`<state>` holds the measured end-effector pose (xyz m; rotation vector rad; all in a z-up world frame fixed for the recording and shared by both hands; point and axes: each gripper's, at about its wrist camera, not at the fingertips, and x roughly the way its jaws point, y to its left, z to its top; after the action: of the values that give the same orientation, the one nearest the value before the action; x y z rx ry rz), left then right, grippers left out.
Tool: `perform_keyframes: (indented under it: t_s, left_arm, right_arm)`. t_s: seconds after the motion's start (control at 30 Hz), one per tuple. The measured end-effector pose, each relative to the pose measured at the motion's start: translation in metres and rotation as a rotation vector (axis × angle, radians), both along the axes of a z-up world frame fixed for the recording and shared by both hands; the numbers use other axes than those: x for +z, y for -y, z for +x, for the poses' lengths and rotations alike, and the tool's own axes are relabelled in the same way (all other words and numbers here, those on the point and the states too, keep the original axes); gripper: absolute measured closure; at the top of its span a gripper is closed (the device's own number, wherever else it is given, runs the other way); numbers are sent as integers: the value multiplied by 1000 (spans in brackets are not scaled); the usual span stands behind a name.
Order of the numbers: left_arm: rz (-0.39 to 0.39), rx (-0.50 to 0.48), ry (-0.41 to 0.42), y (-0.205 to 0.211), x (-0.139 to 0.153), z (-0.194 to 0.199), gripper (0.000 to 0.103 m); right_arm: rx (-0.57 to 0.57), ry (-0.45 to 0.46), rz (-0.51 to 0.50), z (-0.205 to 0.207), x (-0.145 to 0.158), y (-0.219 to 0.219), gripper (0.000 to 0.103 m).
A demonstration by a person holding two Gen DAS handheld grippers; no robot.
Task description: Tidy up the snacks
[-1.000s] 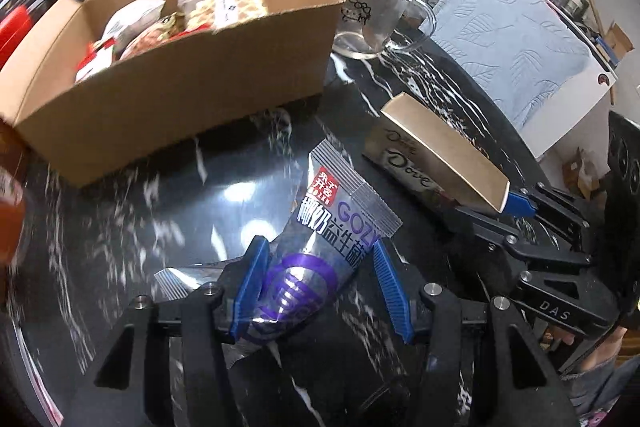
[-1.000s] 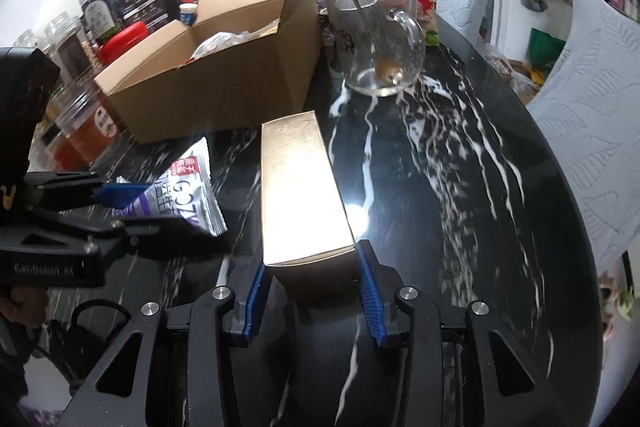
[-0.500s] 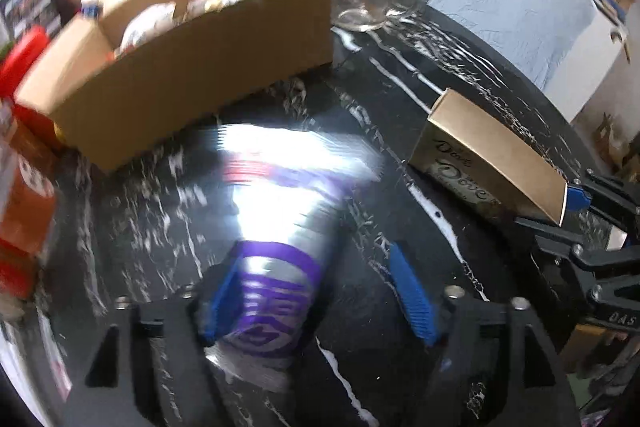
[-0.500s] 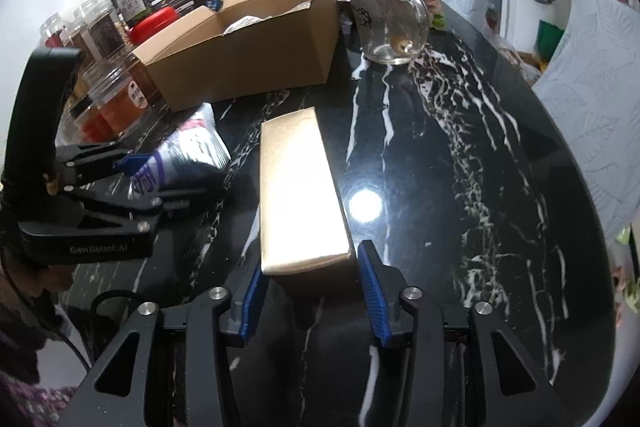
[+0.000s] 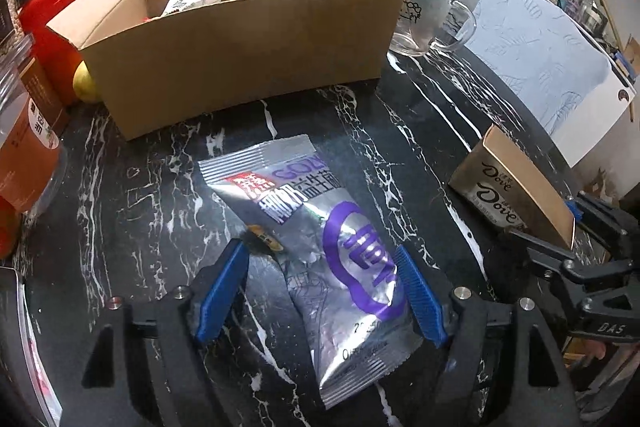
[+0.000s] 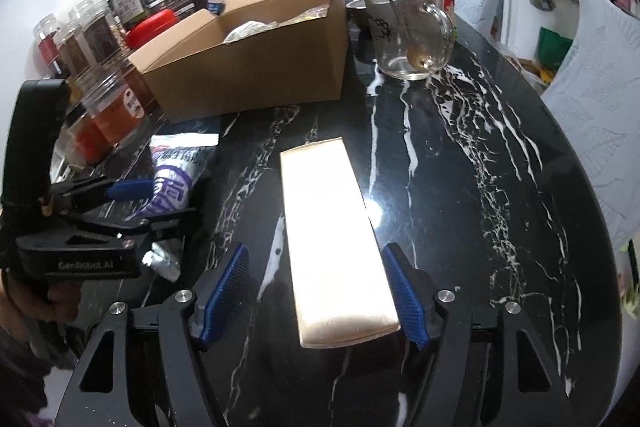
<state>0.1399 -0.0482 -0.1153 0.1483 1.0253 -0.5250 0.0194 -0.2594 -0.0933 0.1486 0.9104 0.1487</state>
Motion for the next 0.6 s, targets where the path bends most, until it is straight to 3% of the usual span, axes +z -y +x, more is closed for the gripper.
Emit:
perform_keyframes:
  t_s: [0.23,0.33,0.5,0.6]
  left_arm:
    - [-37,23,-6,0,0,4,27]
    - [31,52,46,4,-1,-1,28]
    - [46,12,124,7,-3,-13,56]
    - [36,-6,124,6,-2,-14,57]
  right_arm:
    - [-25,-20,-16,1,-6,0,33]
    - [-13,-18,-6,1,-6,-2,30]
    - [-10,-8,-5,1,-7,-3,25]
    - [7,-1,-7,3,-8,-6,20]
